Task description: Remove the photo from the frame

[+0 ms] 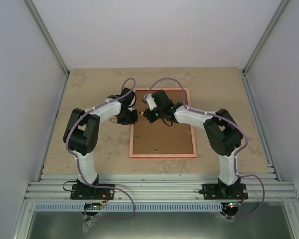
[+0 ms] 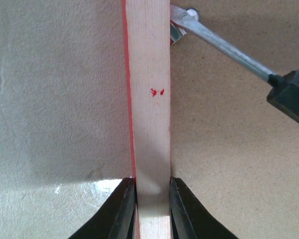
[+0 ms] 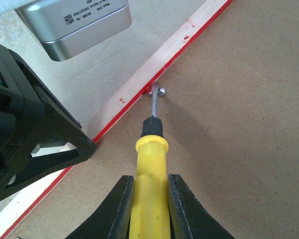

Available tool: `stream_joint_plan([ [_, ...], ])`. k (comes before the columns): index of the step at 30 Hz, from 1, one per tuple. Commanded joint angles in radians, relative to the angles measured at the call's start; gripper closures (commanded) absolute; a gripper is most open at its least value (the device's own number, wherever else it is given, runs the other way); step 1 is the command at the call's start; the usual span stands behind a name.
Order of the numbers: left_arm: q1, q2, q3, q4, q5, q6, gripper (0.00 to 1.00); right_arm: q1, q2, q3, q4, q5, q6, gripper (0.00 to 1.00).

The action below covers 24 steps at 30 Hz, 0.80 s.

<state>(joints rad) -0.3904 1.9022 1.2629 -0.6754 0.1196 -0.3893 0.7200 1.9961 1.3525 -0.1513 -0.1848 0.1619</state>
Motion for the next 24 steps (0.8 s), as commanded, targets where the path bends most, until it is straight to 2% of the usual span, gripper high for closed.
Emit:
stream_joint_plan([
  [1,0.002,0.007,-0.012,-0.002,0.018,0.015,0.8,-0.002,0.031,0.035,-0.006,-0.024,-0.018,1.0],
  [15,0.002,0.006,-0.014,-0.002,0.001,0.006,0.8,0.005,0.02,0.039,-0.121,-0.085,-0.078,1.0],
  [24,0.002,0.0,-0.019,-0.001,-0.002,0.0,0.81,0.007,0.018,0.049,-0.213,-0.073,-0.117,0.99],
])
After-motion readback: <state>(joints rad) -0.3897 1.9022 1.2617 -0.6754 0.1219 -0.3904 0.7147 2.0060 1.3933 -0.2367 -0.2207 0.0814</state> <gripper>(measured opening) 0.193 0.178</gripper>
